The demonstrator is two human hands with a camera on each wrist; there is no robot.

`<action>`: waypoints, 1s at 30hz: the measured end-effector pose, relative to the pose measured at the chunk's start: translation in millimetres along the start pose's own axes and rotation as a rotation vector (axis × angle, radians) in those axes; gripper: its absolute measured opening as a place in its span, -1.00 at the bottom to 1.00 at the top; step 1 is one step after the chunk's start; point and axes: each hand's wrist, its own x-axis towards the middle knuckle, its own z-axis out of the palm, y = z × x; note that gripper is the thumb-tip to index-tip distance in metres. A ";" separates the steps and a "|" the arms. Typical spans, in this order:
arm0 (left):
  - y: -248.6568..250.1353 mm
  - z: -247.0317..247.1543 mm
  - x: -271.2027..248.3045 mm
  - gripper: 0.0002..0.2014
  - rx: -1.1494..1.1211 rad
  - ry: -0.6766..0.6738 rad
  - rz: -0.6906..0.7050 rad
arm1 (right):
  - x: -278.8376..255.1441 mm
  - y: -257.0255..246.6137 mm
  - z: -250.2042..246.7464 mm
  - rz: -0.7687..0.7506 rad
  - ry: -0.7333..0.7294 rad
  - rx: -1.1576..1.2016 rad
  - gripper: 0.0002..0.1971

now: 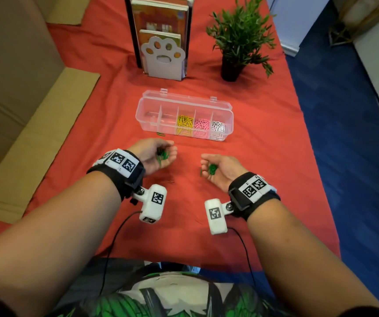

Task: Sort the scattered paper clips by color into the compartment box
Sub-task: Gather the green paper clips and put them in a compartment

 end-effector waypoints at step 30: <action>45.0 -49.8 47.3 -0.77 0.661 0.424 0.345 | 53.9 -77.5 113.2 -0.373 0.047 -0.436 -0.68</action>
